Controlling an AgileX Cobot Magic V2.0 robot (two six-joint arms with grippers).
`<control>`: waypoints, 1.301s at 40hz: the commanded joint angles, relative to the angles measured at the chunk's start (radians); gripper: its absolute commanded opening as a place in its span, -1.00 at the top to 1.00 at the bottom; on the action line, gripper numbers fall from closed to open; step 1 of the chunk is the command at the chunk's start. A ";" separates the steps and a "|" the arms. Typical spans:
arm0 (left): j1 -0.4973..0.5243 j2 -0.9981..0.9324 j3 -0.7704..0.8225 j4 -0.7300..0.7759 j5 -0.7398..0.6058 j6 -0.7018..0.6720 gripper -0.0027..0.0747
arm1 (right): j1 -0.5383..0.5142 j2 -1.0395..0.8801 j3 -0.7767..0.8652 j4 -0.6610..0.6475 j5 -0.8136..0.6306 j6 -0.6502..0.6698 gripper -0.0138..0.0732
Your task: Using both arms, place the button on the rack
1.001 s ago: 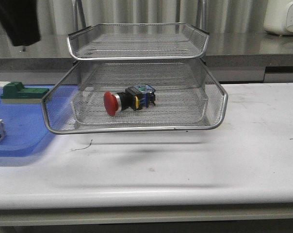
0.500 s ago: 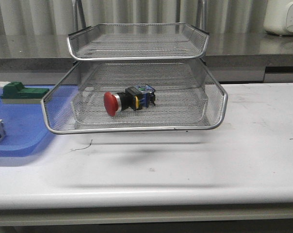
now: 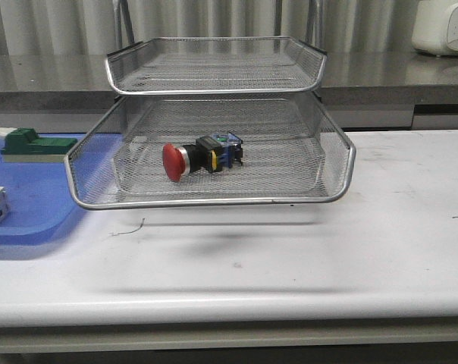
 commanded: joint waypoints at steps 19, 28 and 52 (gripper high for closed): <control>0.000 -0.067 0.022 -0.032 -0.159 -0.009 0.98 | 0.000 0.008 -0.029 0.004 -0.075 -0.002 0.82; 0.000 -0.067 0.022 -0.032 -0.159 -0.009 0.98 | 0.000 0.008 -0.029 0.004 -0.075 -0.002 0.82; 0.000 -0.067 0.022 -0.032 -0.159 -0.009 0.98 | 0.023 0.387 -0.135 0.005 -0.223 -0.003 0.82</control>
